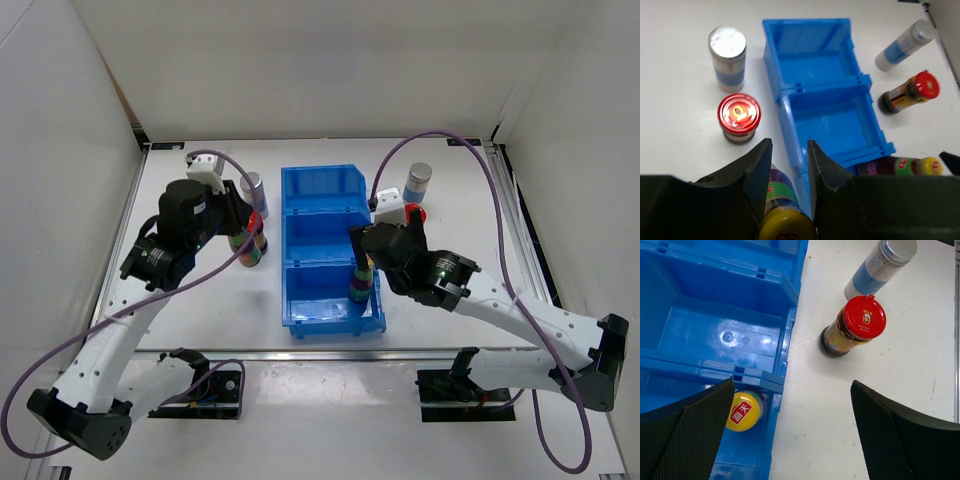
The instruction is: Organize the condiment bottles
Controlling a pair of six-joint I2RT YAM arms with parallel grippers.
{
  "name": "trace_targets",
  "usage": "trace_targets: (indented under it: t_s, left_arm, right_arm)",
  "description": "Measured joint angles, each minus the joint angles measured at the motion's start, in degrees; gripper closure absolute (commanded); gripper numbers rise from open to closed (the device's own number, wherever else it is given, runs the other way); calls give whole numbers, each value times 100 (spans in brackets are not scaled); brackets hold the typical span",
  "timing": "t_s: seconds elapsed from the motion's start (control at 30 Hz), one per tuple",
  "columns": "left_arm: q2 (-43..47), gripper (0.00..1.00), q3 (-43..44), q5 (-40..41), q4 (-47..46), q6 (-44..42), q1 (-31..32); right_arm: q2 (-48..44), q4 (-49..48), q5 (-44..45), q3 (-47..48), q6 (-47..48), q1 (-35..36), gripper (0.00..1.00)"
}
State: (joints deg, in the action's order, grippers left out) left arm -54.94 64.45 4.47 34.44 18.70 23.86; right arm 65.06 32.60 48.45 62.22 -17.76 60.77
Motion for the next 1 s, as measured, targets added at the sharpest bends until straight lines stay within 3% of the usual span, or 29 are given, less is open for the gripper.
trace_targets:
  t_s: [0.33, 0.8, 1.0]
  left_arm:
    - [-566, 89, 684, -632, -74, 109, 160]
    - [-1062, 89, 634, -236, -420, 275, 2072]
    - [-1051, 89, -76, 133, -863, 321, 2323]
  right_arm:
    - [-173, 42, 225, -214, -116, 0, 0]
    - [-264, 162, 568, -310, -315, 0, 0]
    - [-404, 299, 695, -315, -431, 0, 0]
